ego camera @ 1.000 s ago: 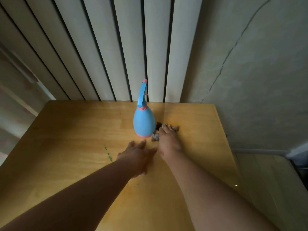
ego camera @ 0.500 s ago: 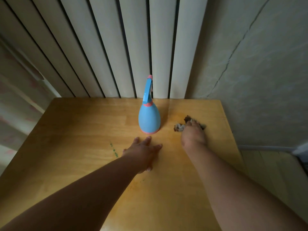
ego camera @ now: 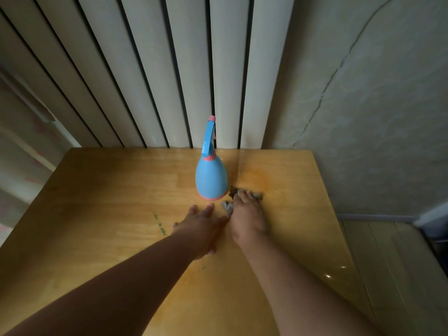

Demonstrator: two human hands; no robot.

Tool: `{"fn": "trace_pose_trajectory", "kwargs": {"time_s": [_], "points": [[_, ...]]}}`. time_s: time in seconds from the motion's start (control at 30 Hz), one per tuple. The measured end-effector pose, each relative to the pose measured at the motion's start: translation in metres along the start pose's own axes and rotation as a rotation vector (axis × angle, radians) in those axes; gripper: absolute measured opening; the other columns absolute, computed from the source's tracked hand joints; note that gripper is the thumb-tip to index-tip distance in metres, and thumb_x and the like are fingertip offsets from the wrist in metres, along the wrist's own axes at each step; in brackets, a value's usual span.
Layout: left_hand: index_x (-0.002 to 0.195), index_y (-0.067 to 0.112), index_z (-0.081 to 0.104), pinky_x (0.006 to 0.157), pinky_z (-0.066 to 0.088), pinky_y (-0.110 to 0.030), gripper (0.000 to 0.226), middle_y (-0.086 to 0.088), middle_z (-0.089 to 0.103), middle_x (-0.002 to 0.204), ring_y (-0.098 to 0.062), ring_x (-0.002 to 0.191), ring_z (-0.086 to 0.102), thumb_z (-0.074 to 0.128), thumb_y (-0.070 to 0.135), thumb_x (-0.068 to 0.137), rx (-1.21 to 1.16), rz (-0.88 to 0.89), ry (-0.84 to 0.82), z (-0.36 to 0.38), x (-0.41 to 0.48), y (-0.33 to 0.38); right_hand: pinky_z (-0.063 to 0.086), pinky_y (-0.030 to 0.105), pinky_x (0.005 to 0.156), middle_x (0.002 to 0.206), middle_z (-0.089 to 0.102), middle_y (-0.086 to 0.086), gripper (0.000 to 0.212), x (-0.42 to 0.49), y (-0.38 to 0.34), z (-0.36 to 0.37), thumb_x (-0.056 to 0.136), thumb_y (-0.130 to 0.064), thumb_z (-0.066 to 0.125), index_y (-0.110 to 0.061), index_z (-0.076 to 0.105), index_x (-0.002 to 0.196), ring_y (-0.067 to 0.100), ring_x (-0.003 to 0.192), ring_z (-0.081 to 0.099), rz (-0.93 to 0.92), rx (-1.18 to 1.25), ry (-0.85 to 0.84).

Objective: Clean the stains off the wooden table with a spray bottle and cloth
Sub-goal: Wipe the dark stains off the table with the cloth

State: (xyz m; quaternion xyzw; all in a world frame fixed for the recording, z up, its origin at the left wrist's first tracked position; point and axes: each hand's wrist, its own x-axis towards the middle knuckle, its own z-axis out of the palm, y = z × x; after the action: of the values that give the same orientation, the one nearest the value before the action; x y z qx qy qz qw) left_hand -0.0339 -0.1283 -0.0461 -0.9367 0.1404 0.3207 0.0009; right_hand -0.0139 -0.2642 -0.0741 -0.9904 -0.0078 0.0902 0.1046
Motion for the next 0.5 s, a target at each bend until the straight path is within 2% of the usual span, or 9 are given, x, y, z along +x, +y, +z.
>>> {"fn": "trace_pose_trajectory", "kwargs": {"time_s": [0.1, 0.27, 0.4, 0.5], "points": [[0.151, 0.052, 0.007, 0.108, 0.032, -0.067, 0.094, 0.005, -0.008, 0.165, -0.039, 0.149, -0.007, 0.071, 0.025, 0.087, -0.002, 0.002, 0.001, 0.0, 0.001, 0.0, 0.009, 0.036, 0.121, 0.162, 0.01, 0.006, 0.071, 0.036, 0.005, -0.005, 0.093, -0.013, 0.054, -0.009, 0.016, 0.153, 0.023, 0.149, 0.006, -0.012, 0.018, 0.011], [0.15, 0.055, 0.008, 0.107, 0.031, -0.068, 0.095, 0.008, -0.009, 0.165, -0.038, 0.15, -0.007, 0.071, 0.021, 0.087, -0.02, 0.004, 0.0, 0.001, 0.005, -0.003, 0.009, 0.037, 0.121, 0.162, 0.009, 0.008, 0.063, 0.08, 0.011, -0.014, 0.097, -0.013, 0.042, -0.006, 0.013, 0.153, 0.024, 0.148, 0.007, 0.026, 0.003, -0.034], [0.15, 0.056, 0.007, 0.107, 0.033, -0.067, 0.095, 0.007, -0.009, 0.165, -0.038, 0.15, -0.007, 0.071, 0.024, 0.087, -0.001, 0.004, -0.002, 0.003, 0.006, -0.004, 0.008, 0.039, 0.121, 0.161, 0.003, 0.014, 0.066, 0.085, 0.013, -0.005, 0.098, -0.02, 0.04, -0.001, 0.007, 0.152, 0.028, 0.148, 0.004, 0.209, 0.035, -0.034], [0.149, 0.056, 0.008, 0.108, 0.031, -0.067, 0.095, 0.007, -0.009, 0.165, -0.039, 0.149, -0.006, 0.072, 0.025, 0.086, -0.001, 0.01, 0.008, 0.004, 0.007, -0.007, 0.011, 0.039, 0.121, 0.161, 0.004, 0.016, 0.065, 0.076, 0.024, -0.002, 0.098, -0.016, 0.041, 0.001, 0.008, 0.152, 0.028, 0.148, 0.006, 0.285, 0.018, -0.037]]}}
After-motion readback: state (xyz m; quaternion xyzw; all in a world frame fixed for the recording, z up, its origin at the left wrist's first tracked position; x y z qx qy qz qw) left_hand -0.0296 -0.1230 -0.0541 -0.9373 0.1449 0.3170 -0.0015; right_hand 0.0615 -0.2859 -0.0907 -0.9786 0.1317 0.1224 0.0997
